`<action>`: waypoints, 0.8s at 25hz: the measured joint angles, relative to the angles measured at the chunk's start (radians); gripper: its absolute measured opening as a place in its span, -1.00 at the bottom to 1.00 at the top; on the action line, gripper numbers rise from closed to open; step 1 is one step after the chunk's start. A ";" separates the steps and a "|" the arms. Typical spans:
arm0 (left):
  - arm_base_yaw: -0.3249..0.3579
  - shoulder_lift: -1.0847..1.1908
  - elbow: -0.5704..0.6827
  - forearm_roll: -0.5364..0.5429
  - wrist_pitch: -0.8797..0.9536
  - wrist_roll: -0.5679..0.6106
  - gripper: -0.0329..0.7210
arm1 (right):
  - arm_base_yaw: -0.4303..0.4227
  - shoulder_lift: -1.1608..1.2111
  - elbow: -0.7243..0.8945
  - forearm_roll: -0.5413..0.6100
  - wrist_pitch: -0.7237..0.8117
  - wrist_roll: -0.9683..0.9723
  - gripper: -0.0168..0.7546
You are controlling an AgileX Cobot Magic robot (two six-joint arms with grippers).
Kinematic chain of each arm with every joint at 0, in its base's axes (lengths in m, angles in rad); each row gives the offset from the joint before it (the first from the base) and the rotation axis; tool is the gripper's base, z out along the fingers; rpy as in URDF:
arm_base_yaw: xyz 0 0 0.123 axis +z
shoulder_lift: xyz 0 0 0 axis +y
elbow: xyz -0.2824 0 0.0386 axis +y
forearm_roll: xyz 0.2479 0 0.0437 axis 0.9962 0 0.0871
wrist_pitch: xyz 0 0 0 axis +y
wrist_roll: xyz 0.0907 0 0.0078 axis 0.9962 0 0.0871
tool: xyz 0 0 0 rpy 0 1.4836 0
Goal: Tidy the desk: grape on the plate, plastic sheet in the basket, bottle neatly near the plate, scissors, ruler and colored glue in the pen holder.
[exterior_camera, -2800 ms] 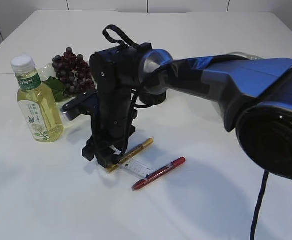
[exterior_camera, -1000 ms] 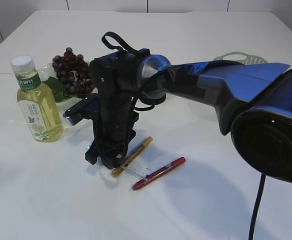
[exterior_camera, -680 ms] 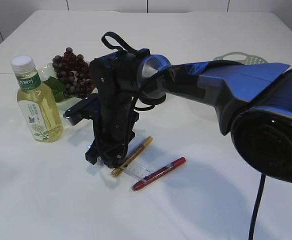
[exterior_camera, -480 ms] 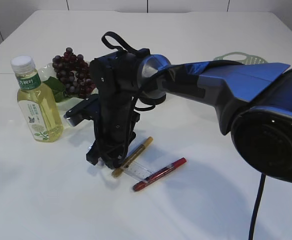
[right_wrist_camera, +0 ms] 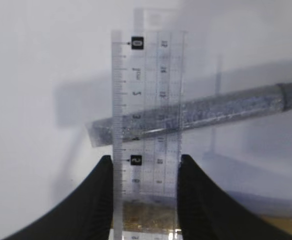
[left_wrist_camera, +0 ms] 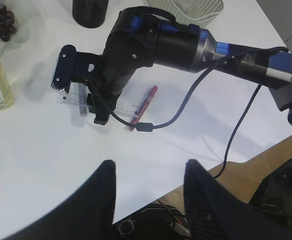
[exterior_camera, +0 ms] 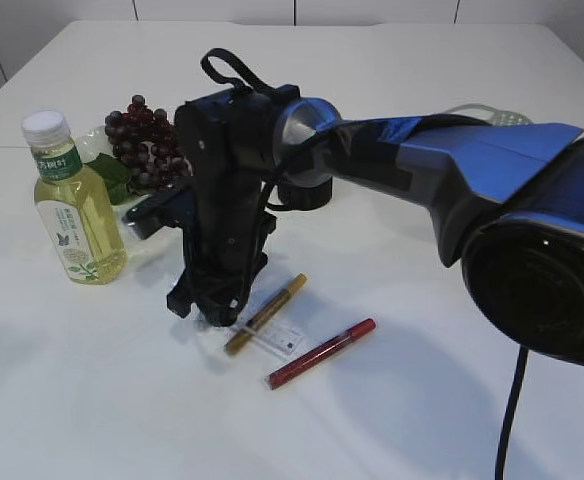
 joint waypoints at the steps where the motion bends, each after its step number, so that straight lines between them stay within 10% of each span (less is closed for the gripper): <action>1: 0.000 0.000 0.000 0.000 0.000 0.000 -0.04 | 0.000 0.000 -0.017 0.000 0.000 0.008 -0.17; 20: 0.000 0.000 0.000 0.000 0.000 0.000 -0.06 | 0.000 -0.106 -0.054 0.000 0.008 0.103 -0.18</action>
